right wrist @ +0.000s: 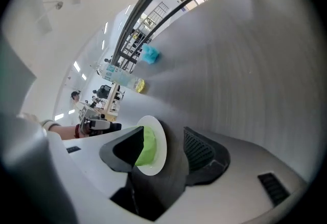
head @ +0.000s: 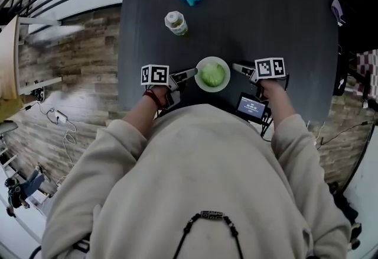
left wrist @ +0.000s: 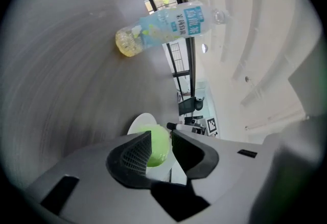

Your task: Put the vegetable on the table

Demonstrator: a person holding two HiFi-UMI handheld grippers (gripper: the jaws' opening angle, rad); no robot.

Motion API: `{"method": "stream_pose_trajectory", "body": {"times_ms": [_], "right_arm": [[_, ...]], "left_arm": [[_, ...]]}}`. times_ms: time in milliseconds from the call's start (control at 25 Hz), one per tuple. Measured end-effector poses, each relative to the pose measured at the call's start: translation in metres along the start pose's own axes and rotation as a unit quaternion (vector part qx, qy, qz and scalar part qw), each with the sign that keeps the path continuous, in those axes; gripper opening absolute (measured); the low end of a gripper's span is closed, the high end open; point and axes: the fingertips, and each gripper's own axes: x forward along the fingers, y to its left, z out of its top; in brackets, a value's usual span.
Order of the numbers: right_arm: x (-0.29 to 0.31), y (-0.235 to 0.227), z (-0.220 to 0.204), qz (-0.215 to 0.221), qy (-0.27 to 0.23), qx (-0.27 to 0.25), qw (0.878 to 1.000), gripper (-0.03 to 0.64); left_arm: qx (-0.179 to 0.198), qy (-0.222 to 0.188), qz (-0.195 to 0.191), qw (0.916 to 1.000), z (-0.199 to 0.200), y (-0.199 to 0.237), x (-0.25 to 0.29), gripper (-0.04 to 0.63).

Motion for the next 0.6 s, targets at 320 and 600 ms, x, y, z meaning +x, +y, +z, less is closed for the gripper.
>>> {"method": "stream_pose_trajectory", "body": {"times_ms": [320,600], "right_arm": [[-0.074,0.074,0.050,0.002,-0.116,-0.109,0.987,0.018],[-0.178,0.193,0.081,-0.042,-0.233,-0.281,0.930,0.017]], "left_arm": [[0.165,-0.054,-0.028,0.9843,0.049,-0.082,-0.011,0.008],[0.456,-0.110,-0.039,0.8824,0.076,-0.233,-0.035,0.008]]}}
